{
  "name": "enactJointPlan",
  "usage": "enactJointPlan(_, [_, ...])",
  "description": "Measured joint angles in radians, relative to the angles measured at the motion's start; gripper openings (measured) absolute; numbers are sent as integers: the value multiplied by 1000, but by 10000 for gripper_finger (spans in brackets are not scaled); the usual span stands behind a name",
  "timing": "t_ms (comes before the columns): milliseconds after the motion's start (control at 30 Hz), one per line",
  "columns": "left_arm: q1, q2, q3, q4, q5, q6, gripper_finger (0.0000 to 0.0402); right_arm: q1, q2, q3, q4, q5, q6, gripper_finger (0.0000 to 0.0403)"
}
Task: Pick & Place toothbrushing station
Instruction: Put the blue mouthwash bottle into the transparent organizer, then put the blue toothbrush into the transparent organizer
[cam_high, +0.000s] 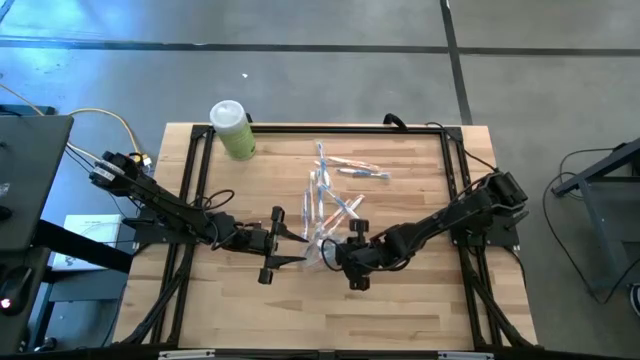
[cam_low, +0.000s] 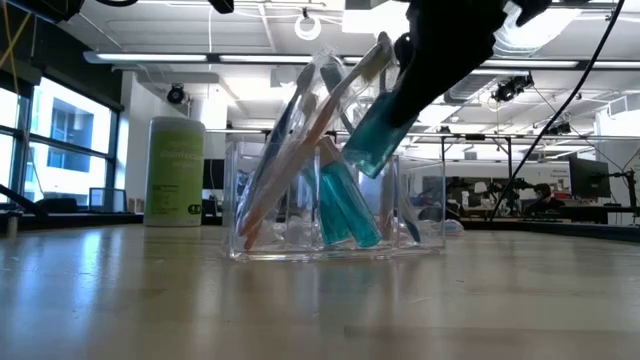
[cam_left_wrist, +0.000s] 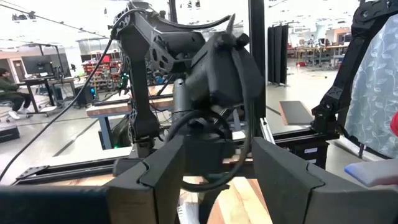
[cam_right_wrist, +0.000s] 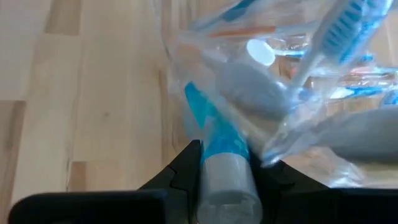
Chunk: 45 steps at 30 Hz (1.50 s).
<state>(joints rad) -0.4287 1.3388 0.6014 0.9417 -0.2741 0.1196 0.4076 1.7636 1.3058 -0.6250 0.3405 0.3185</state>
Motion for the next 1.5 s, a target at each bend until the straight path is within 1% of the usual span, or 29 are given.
enactJointPlan(400, [0, 0, 0, -3, 0, 0, 183, -25, -4, 1, 8, -27, -5, 80])
enactJointPlan(533, [0, 0, 0, -3, 0, 0, 183, -31, -4, 1, 9, -27, -4, 93])
enactJointPlan(733, [0, 0, 0, -3, 0, 0, 183, -36, -4, 1, 9, -30, 3, 95])
enactJointPlan(933, [0, 0, 0, -3, 0, 0, 183, -36, -4, 1, 10, -28, 23, 107])
enactJointPlan(1233, [0, 0, 0, -3, 1, -20, 183, -37, -4, 1, 13, -26, 30, 141])
enactJointPlan(1367, [0, 0, 0, -7, 1, -20, 183, -37, -4, 1, 36, -18, 29, 166])
enactJointPlan(1500, [0, 0, 0, -10, 1, -22, 183, -37, -4, 1, 100, -18, 13, 195])
